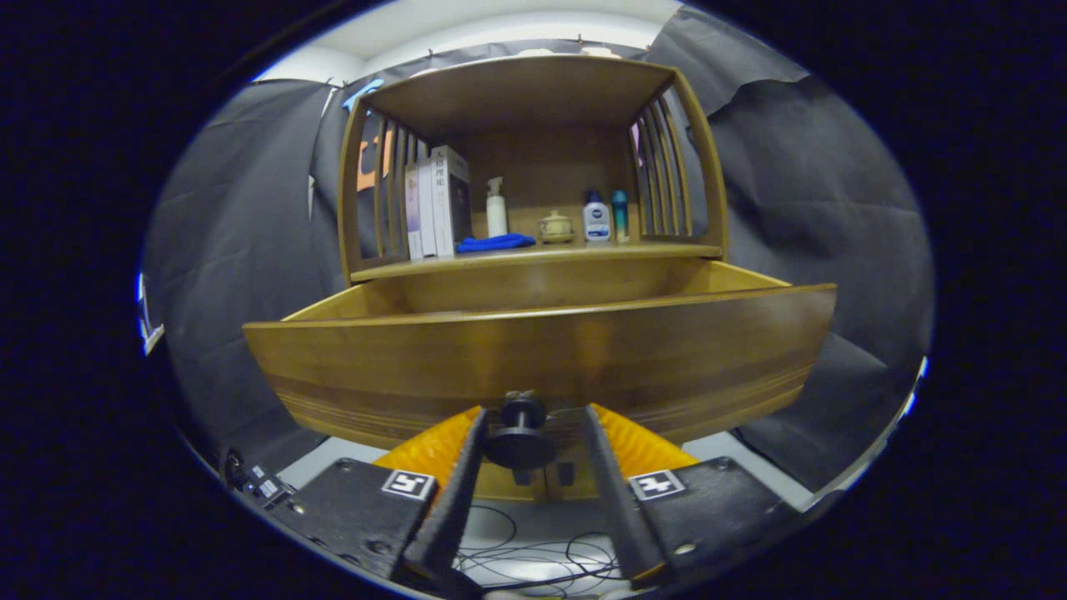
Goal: Pull open the drawer, take out the items inside it, and place them on the countertop above the cabinet.
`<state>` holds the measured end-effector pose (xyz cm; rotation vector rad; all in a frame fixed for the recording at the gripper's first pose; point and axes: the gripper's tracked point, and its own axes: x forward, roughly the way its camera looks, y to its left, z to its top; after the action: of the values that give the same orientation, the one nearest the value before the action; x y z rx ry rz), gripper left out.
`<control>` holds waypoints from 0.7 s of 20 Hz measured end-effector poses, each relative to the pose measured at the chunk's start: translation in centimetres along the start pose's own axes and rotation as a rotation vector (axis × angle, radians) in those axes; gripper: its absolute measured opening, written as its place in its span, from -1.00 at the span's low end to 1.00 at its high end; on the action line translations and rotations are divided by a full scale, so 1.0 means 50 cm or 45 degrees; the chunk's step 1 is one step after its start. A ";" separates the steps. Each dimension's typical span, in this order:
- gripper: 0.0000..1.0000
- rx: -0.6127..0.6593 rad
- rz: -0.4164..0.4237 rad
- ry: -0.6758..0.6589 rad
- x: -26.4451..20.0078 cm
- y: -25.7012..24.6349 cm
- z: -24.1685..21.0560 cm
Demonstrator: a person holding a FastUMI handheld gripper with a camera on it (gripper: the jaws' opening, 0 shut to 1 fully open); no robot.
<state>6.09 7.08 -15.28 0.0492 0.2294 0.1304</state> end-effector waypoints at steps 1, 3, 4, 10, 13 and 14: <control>0.54 0.009 0.013 -0.013 -0.017 -0.003 0.011; 0.79 0.019 0.017 -0.036 -0.074 -0.004 0.013; 0.85 0.022 0.012 -0.047 -0.095 -0.015 0.020; 1.00 0.053 -0.010 -0.126 -0.124 -0.053 0.165; 0.99 0.041 -0.065 -0.162 -0.096 -0.074 0.260; 0.99 0.039 -0.076 -0.155 -0.079 -0.076 0.288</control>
<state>6.05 2.30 -0.65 0.0804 0.1114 0.0639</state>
